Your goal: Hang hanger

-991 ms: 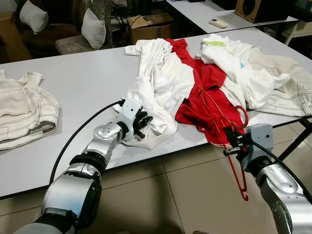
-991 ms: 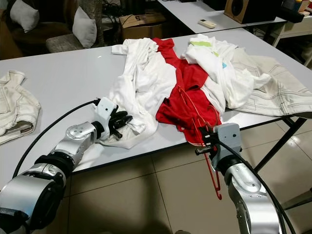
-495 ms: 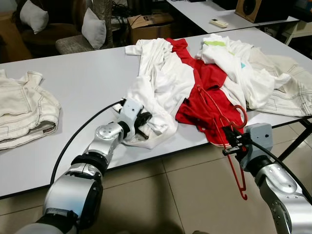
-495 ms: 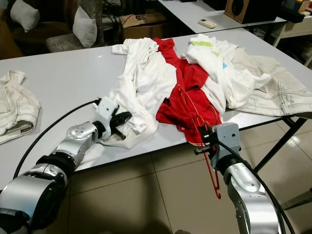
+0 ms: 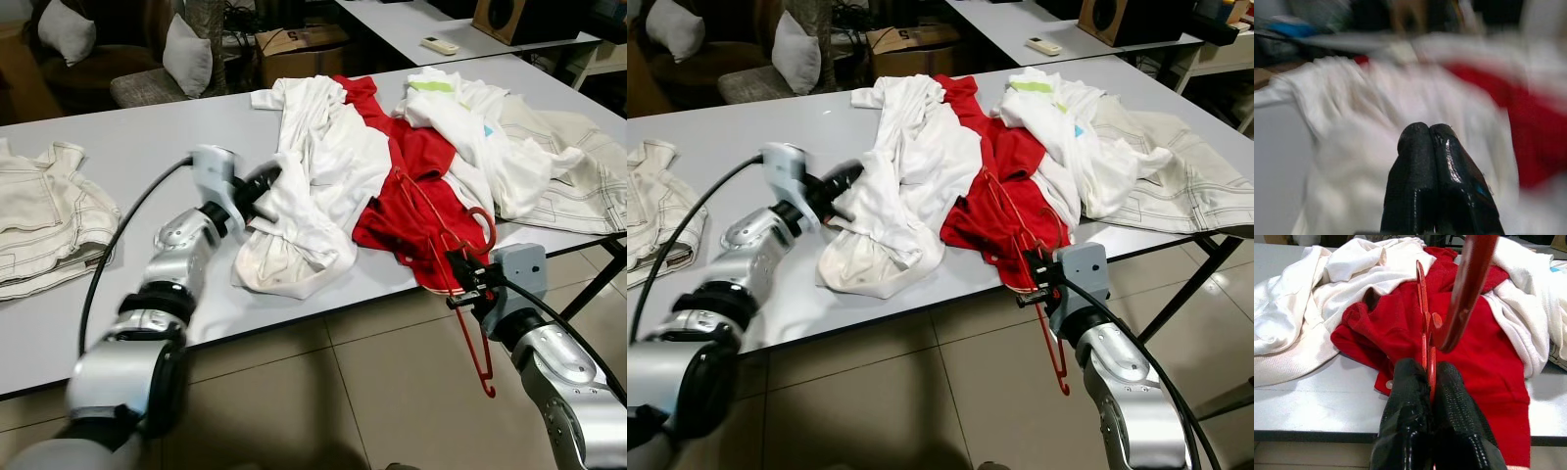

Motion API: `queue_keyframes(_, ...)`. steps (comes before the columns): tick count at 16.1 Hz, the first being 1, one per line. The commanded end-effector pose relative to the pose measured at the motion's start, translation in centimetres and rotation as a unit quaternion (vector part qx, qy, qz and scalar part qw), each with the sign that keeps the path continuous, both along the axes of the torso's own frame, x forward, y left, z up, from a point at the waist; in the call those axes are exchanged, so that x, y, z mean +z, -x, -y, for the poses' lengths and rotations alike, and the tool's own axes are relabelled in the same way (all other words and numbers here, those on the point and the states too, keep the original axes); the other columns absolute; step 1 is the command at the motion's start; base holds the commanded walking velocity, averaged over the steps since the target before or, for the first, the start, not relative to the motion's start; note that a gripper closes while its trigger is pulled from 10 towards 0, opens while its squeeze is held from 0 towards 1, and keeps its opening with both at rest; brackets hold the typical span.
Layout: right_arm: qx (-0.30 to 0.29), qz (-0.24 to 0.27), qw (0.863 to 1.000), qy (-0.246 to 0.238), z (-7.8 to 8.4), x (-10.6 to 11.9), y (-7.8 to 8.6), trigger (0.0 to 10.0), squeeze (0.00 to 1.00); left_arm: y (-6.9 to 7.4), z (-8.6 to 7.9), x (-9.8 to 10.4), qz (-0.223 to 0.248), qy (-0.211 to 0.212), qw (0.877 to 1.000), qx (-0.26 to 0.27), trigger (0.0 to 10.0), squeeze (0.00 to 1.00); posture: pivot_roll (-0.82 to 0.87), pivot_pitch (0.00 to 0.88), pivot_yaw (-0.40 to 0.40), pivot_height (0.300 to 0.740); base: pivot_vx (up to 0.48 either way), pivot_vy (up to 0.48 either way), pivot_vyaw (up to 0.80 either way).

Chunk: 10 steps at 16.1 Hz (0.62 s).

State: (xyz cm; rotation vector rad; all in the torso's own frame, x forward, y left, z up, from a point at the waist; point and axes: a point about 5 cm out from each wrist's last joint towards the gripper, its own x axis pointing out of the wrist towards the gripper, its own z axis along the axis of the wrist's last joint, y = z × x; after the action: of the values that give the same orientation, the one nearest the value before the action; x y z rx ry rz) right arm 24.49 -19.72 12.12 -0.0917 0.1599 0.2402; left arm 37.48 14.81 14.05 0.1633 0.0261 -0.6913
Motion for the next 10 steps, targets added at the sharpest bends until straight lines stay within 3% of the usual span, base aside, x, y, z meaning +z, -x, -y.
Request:
queue_keyframes(1, 0.004, 0.007, 1.000, 0.004, 0.0, 0.3, -0.2, 10.0, 0.00, 0.6, 0.6, -1.6, -0.017, -0.052, 0.998, -0.023, 10.0, 0.00, -0.18, 0.000, 0.046, 0.740, 0.000, 0.000, 0.00)
queue_keyframes(2, 0.005, 0.006, 1.000, 0.005, 0.0, 0.2, -0.2, 10.0, 0.00, 1.0, 1.0, -2.4, -0.029, -0.064, 0.997, -0.037, 10.0, 1.00, -0.18, 0.000, 0.047, 0.740, 0.000, 0.000, 0.00)
queue_keyframes(6, -0.013, -0.001, 1.000, 0.012, 0.4, -0.1, -0.1, 10.0, 0.00, 1.8, 1.6, -4.3, -0.045, -0.110, 0.992, -0.036, 10.0, 1.00, -0.19, 0.000, 0.055, 0.740, 0.000, 0.000, 0.00)
queue_keyframes(10, -0.011, 0.000, 1.000, 0.012, 0.4, -0.1, -0.1, 10.0, 0.00, 1.6, 1.5, -4.6, -0.033, -0.137, 0.990, -0.002, 10.0, 1.00, -0.20, 0.000, 0.055, 0.740, 0.000, 0.000, 0.00)
